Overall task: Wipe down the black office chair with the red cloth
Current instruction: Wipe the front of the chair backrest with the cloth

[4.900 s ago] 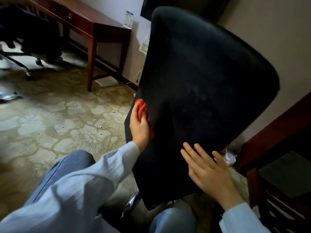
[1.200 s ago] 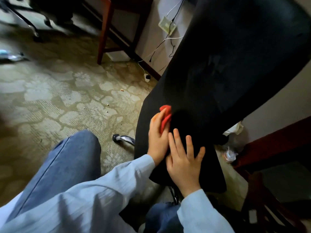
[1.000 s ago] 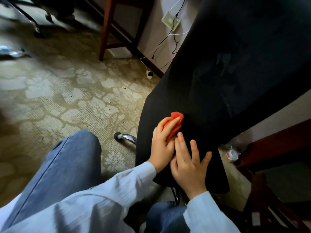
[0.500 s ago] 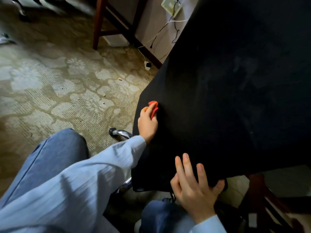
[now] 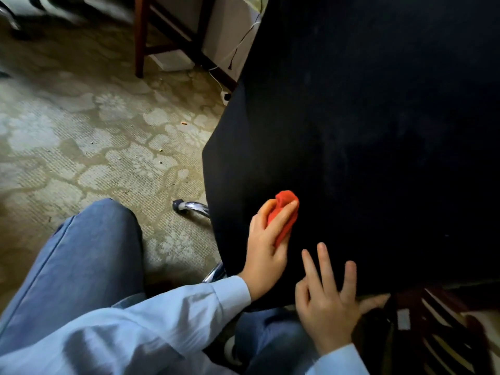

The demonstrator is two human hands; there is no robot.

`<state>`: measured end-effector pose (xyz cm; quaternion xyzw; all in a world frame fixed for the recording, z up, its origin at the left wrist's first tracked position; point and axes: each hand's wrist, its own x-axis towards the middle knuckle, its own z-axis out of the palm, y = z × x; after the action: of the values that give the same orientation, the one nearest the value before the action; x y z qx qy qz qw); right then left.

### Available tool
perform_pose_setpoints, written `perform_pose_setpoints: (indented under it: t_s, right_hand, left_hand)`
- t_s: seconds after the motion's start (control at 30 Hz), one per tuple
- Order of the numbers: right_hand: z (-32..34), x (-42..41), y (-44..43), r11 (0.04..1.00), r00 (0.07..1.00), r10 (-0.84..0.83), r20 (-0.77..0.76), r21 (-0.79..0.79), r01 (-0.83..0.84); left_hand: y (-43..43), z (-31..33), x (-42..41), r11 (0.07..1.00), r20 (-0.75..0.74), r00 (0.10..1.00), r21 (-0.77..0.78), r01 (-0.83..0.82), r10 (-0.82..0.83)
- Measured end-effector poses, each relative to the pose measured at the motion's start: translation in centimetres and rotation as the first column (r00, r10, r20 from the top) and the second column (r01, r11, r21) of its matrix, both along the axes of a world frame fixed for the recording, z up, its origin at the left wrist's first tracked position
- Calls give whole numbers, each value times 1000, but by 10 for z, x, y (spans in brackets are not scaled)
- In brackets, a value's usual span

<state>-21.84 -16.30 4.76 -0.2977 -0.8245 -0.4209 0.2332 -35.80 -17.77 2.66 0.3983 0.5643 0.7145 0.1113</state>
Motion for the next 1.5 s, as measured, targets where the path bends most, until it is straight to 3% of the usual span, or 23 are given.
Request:
perform_pose_setpoints:
  t_s: [0.27,0.37,0.5,0.57,0.63,0.7,0.8,0.87,0.93,1.1,1.2,1.33,1.5]
  right_hand:
    - [-4,17,-3,996,995,-86,-49,-2,86]
    - [-8,18,-1,995,997,-70,20,67,68]
    - [-3,7,5,996,995,-87,-56,19,88]
    - [1,0,9,997,995,-75,-72,21,77]
    - [4,-8,11,998,996,-55,-76,25,57]
    - [8,-17,14,999,997,-31,-72,15,32]
    - [12,-29,18,1000,999,-14,-49,-23,13]
    - [13,-36,23,999,999,-18,-34,-50,17]
    - [10,-40,27,999,999,-37,3,-34,37]
    - [4,-45,34,995,993,-89,80,58,84]
    - [4,-50,33,995,994,-89,69,52,85]
    - [3,-51,32,996,994,-87,72,30,85]
    - [8,-51,32,997,985,-77,155,33,73]
  left_hand:
    - [-4,5,9,997,-388,922,72,37,-6]
    - [8,13,-3,989,-505,857,147,-30,101]
    - [31,9,-29,963,-679,697,261,-62,229]
    - [36,6,-39,955,-624,740,284,-86,252]
    - [44,11,-49,956,-381,883,212,-203,272]
    - [63,10,-68,941,-71,939,1,-337,337]
    - [92,-3,-120,926,380,846,-205,-316,373]
    - [101,-12,-153,903,482,776,-345,-258,406]
    - [104,-17,-166,901,470,790,-366,-231,394]
    - [96,-11,-131,952,325,897,-165,-259,300]
    - [68,-10,-69,983,250,951,-18,-185,183]
    - [24,-16,12,998,64,996,-10,-63,64]
    - [44,-24,-9,984,72,983,42,-174,171]
